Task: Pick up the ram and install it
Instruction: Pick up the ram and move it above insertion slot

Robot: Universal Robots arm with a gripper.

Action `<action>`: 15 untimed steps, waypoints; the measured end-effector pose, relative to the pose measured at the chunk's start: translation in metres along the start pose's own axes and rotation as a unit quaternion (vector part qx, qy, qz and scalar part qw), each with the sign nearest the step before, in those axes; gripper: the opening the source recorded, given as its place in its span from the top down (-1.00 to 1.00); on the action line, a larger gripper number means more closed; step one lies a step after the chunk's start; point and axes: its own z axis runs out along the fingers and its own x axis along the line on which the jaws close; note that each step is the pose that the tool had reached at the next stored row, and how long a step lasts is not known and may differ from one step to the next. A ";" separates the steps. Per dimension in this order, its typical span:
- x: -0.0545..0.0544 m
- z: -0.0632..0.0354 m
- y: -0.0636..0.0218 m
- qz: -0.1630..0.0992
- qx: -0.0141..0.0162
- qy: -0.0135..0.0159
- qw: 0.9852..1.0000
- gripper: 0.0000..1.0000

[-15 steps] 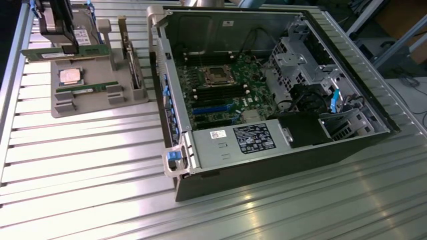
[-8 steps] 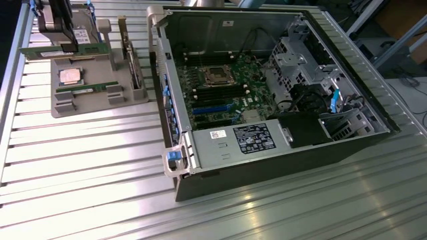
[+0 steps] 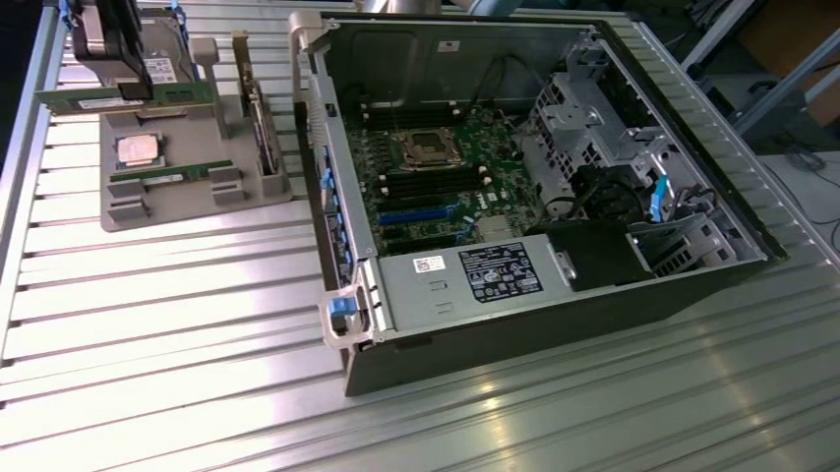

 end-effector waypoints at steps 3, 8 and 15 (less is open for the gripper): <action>0.000 -0.0010 0.0001 0.000 0.000 0.000 1.000 0.74; 0.000 -0.0028 0.0001 0.000 0.000 0.000 1.000 0.74; 0.000 -0.0057 0.0002 0.000 0.000 0.000 1.000 0.74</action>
